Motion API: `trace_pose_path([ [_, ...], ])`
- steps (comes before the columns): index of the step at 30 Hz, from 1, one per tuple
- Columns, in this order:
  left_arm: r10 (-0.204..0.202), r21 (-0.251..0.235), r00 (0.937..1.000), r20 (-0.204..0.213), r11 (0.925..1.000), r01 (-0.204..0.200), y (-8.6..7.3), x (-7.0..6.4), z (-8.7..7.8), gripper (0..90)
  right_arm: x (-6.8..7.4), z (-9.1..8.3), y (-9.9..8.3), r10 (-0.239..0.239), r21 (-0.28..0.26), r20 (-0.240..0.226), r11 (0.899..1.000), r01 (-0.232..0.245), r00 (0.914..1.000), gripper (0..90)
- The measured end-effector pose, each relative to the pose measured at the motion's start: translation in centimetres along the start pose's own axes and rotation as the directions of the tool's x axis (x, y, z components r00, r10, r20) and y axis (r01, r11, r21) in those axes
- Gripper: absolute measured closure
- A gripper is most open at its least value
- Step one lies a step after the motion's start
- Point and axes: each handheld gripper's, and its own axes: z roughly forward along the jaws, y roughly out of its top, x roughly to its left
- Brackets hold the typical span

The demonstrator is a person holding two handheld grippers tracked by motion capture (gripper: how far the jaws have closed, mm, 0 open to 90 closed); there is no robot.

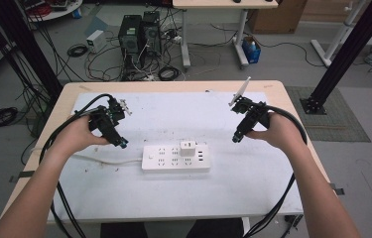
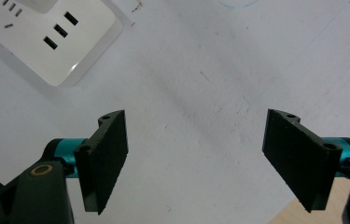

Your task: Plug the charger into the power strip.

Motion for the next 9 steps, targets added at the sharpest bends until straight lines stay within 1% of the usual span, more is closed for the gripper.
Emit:
trace_pose_path([
  [1, -0.002, -0.001, 1.0000, 0.001, 1.0000, 0.002, 0.02, -0.02, 0.01, 21.2, 0.03, -0.03, -0.01, 0.000, -0.004, 0.003, 1.000, 0.000, 1.0000, 22.0],
  [3, 0.010, 0.006, 1.0000, 0.001, 0.9999, -0.010, 0.06, 0.00, -0.04, 21.2, 0.00, -0.09, -0.03, -0.002, -0.004, 0.004, 1.000, 0.002, 1.0000, 22.0],
  [5, 0.001, -0.002, 1.0000, -0.001, 1.0000, -0.001, 0.10, -0.10, -0.04, 21.2, 0.05, -0.16, -0.05, 0.000, -0.007, 0.003, 1.000, 0.000, 1.0000, 22.0],
  [9, 0.005, -0.006, 1.0000, 0.000, 1.0000, -0.005, 0.25, -0.06, -0.16, 21.2, 0.14, -0.36, -0.23, -0.002, -0.016, -0.008, 1.000, 0.002, 1.0000, 22.0],
])
